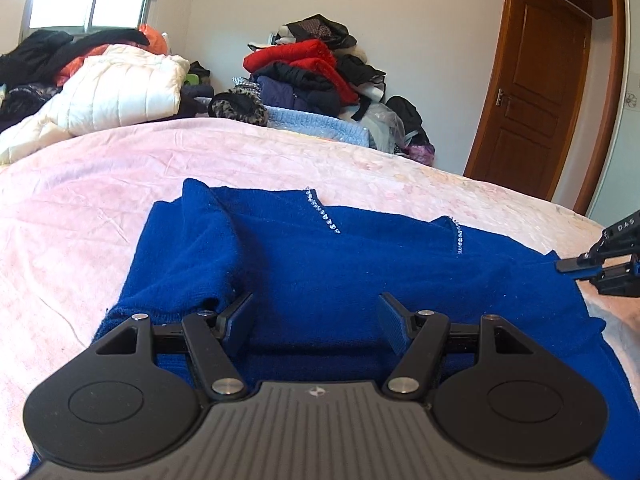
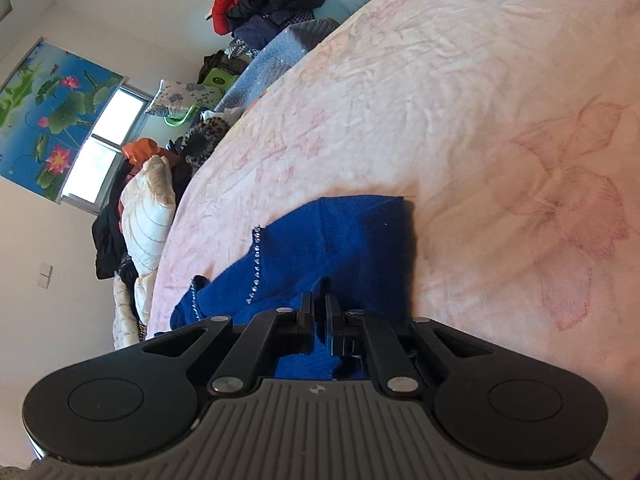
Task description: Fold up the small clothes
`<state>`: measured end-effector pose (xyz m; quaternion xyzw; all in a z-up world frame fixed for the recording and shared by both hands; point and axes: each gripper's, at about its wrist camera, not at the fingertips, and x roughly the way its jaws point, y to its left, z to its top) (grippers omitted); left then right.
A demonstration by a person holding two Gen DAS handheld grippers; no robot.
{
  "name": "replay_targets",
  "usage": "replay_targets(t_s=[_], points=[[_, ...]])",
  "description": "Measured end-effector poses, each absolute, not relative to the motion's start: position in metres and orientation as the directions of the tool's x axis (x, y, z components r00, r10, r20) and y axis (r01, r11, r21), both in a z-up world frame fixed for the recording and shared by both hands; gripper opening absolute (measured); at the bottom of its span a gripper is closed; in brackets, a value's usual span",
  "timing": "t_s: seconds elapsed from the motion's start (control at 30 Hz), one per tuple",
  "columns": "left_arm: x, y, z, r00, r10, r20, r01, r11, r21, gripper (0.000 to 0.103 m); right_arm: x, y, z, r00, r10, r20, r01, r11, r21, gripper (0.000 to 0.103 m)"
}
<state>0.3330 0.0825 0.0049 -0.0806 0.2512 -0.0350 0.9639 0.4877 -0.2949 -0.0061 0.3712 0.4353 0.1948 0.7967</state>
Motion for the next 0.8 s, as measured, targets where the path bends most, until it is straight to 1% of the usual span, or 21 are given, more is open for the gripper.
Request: replay_targets(t_s=[0.13,0.17,0.23,0.33,0.37,0.43,0.5,0.53,0.6,0.63,0.8], points=[[0.329,0.08,0.006,0.882,-0.121,-0.456,0.048,0.985,-0.167,0.067,0.489,-0.293,-0.006,0.524,0.649,-0.552,0.01,0.643,0.766,0.018],[0.328,0.079,0.006,0.883,-0.121,-0.454,0.052,0.985,-0.162,0.067,0.49,-0.291,-0.006,0.519,0.647,-0.558,0.01,0.649,0.761,0.029],[0.328,0.078,0.007,0.885,-0.126,-0.449,0.061,0.986,-0.157,0.067,0.49,-0.289,-0.004,0.521,0.643,-0.561,-0.009,0.662,0.75,0.037],[0.326,0.076,0.009,0.89,-0.14,-0.434,0.079,0.985,-0.156,0.067,0.493,-0.286,-0.004,0.513,0.631,-0.583,-0.008,0.682,0.731,0.038],[0.324,0.076,0.009,0.893,-0.144,-0.427,0.084,0.984,-0.156,0.067,0.493,-0.284,-0.005,0.506,0.622,-0.597,-0.008,0.696,0.718,0.04],[0.323,0.076,0.01,0.897,-0.156,-0.414,0.097,0.982,-0.16,0.067,0.49,-0.28,-0.001,0.52,0.586,-0.621,-0.026,0.738,0.674,0.036],[0.324,0.076,0.01,0.897,-0.155,-0.415,0.094,0.982,-0.163,0.067,0.484,-0.281,0.008,0.558,0.567,-0.606,-0.048,0.751,0.658,0.039],[0.324,0.076,0.01,0.895,-0.156,-0.417,0.095,0.982,-0.165,0.067,0.484,-0.283,0.01,0.562,0.564,-0.605,-0.051,0.754,0.655,0.038],[0.325,0.076,0.009,0.894,-0.157,-0.42,0.096,0.982,-0.163,0.067,0.487,-0.282,0.009,0.555,0.538,-0.635,-0.045,0.781,0.623,0.04],[0.325,0.075,0.009,0.894,-0.155,-0.421,0.095,0.982,-0.16,0.067,0.488,-0.281,0.008,0.556,0.523,-0.646,-0.048,0.796,0.603,0.038],[0.326,0.074,0.009,0.892,-0.148,-0.428,0.09,0.984,-0.154,0.067,0.489,-0.269,0.001,0.497,0.568,-0.656,-0.092,0.786,0.612,0.042]])
